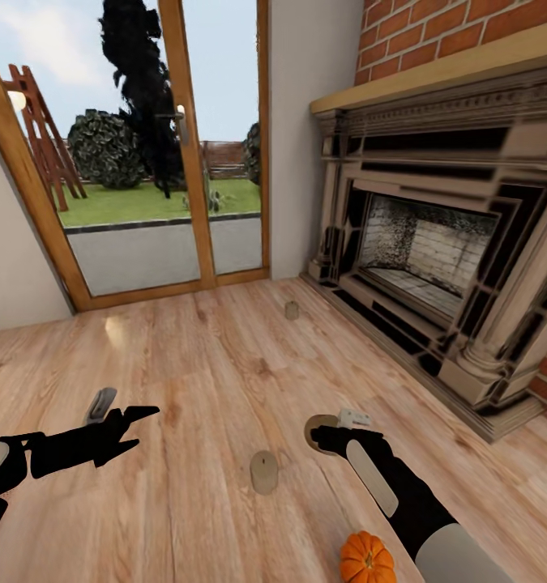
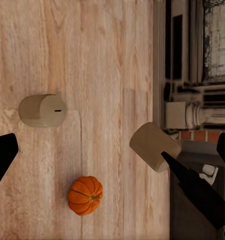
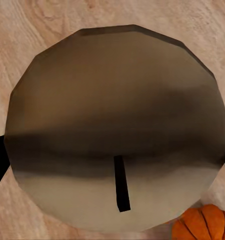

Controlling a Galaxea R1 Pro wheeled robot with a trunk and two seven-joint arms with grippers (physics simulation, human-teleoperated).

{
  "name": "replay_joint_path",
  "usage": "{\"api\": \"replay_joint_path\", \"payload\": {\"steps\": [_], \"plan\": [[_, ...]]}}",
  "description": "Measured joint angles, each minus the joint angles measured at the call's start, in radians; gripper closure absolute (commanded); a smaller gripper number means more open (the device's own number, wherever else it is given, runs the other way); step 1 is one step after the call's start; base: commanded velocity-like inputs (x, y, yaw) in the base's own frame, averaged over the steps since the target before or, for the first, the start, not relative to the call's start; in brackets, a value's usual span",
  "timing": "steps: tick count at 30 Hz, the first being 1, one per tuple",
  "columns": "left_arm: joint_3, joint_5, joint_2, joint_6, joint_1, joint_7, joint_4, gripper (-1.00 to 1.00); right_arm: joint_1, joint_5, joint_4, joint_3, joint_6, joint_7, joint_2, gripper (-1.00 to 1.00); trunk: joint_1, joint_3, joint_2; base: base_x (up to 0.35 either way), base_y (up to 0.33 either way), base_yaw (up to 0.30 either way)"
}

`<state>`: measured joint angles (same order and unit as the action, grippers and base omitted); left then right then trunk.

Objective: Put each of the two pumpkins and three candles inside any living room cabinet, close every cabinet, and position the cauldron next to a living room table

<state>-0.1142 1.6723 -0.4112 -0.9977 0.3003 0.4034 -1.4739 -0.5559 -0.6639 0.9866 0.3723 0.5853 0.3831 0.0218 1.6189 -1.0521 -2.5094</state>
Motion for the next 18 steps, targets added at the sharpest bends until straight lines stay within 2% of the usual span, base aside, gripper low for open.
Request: {"api": "replay_joint_path", "payload": {"steps": [8, 15, 18], "plan": [[0.000, 0.000, 0.000, 0.000, 0.000, -0.001, 0.000, -1.00, 0.000, 0.003, -0.007, -0.001, 0.001, 0.001, 0.000, 1.00, 0.000, 0.000, 0.000, 0.022, 0.065, -0.006], [0.000, 0.000, 0.000, 0.000, 0.000, -0.001, 0.000, -1.00, 0.000, -0.001, -0.009, 0.000, 0.000, 0.001, 0.001, 1.00, 0.000, 0.000, 0.000, 0.088, 0.230, -0.007], [0.000, 0.000, 0.000, 0.000, 0.000, -0.001, 0.000, -1.00, 0.000, -0.002, -0.009, -0.001, 0.000, 0.003, 0.002, 1.00, 0.000, 0.000, 0.000, 0.083, 0.238, -0.172]]}}
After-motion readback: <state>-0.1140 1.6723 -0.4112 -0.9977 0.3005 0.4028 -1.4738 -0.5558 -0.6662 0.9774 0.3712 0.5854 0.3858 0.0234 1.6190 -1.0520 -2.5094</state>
